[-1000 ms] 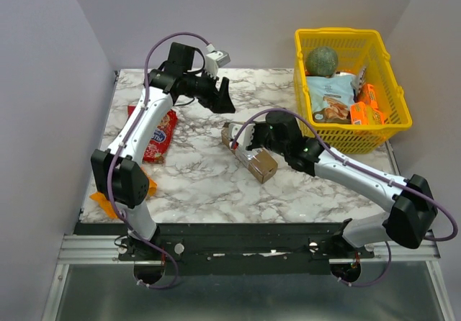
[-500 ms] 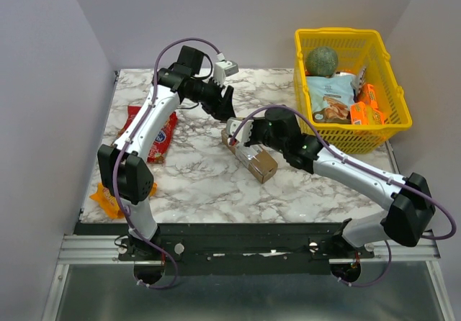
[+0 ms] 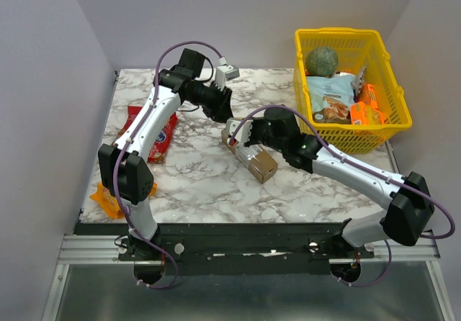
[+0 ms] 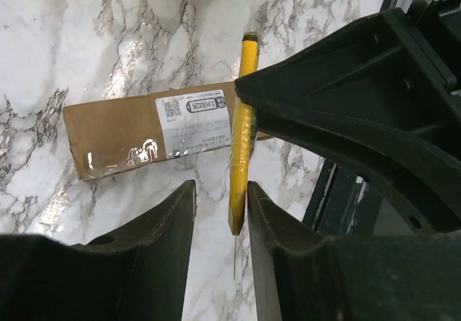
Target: Unpack the express box
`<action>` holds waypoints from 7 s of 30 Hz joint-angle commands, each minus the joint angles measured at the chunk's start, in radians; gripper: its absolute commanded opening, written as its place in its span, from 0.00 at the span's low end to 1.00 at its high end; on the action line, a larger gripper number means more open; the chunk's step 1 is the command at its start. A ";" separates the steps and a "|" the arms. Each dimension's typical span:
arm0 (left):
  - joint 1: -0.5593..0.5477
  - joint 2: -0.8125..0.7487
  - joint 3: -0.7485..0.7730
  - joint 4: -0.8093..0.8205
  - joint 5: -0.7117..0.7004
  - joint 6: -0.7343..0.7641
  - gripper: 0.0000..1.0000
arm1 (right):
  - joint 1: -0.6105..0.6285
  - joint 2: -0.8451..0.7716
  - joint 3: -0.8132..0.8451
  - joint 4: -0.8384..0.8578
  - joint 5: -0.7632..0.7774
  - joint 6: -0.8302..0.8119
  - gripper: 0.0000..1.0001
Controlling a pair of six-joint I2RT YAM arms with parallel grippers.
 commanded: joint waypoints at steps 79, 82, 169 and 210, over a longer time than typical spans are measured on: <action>-0.053 -0.490 -0.578 0.823 0.226 -0.162 0.38 | -0.503 0.097 0.675 -0.854 -1.119 0.549 0.00; -0.055 -0.482 -0.514 0.665 0.168 -0.031 0.44 | -0.454 0.117 0.759 -1.005 -0.987 0.350 0.00; -0.118 -0.310 -0.357 0.717 0.275 -0.120 0.00 | -0.417 0.013 0.646 -0.790 -1.073 0.556 0.69; -0.127 -0.229 -0.392 1.063 0.306 -0.432 0.00 | -0.383 0.033 0.612 -0.709 -1.007 0.602 0.51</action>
